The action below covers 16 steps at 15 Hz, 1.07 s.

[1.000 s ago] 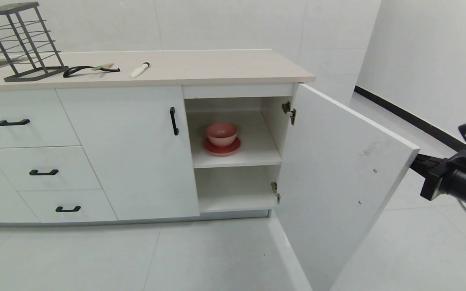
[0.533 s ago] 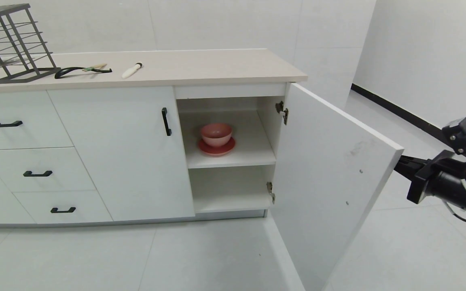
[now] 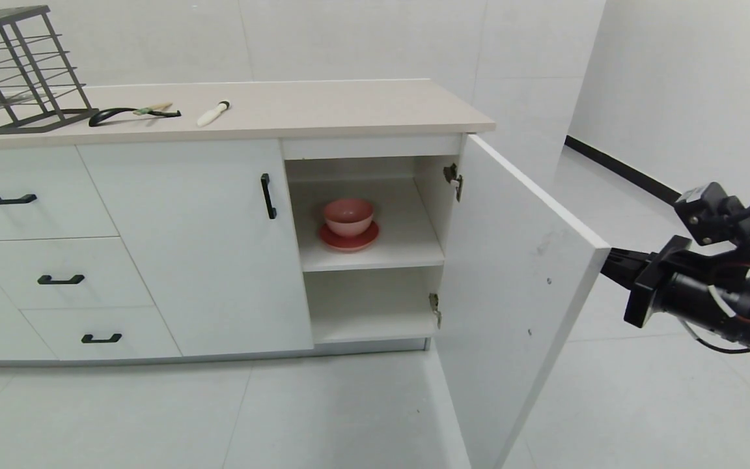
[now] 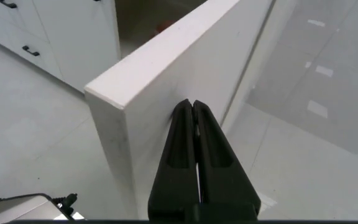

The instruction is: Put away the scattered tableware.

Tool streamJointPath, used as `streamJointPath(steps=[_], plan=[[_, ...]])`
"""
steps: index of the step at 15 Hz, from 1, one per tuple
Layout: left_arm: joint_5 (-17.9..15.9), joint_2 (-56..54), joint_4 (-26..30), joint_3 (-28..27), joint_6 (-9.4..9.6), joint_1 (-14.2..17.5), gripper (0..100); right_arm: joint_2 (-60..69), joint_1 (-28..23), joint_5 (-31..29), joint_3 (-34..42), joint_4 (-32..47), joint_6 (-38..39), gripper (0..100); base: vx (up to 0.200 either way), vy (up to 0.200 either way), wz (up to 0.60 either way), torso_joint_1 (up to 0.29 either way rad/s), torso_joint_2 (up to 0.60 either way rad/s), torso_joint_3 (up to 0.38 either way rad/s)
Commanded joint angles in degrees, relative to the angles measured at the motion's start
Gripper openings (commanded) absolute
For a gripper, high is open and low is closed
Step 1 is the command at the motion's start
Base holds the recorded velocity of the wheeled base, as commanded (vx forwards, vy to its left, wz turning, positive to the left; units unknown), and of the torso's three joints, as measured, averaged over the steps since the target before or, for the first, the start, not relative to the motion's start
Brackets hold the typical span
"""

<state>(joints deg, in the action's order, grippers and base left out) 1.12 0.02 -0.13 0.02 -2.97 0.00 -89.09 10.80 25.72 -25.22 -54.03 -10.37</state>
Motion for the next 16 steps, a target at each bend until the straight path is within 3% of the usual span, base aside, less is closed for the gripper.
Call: streamJointPath(steps=[1,12,16], plan=[[0.02,-0.02,-0.04,-0.02,-0.01,0.0,100,-1.79,1.86,-0.06,-1.06,-0.02,0.0,0,0.0,0.0,0.0,0.0,0.0,0.0],[0.02,-0.02,-0.04,-0.02,-0.01,0.0,100,-12.07,12.05,-0.85,-10.29,-0.02,0.0,0,0.0,0.0,0.0,0.0,0.0,0.0],[-0.07,-0.02,0.05,-0.02,-0.01,0.0,100,-18.14,16.8,-4.36,-17.23,-0.02,0.35,0,0.0,0.0,0.0,0.0,0.0,0.0]])
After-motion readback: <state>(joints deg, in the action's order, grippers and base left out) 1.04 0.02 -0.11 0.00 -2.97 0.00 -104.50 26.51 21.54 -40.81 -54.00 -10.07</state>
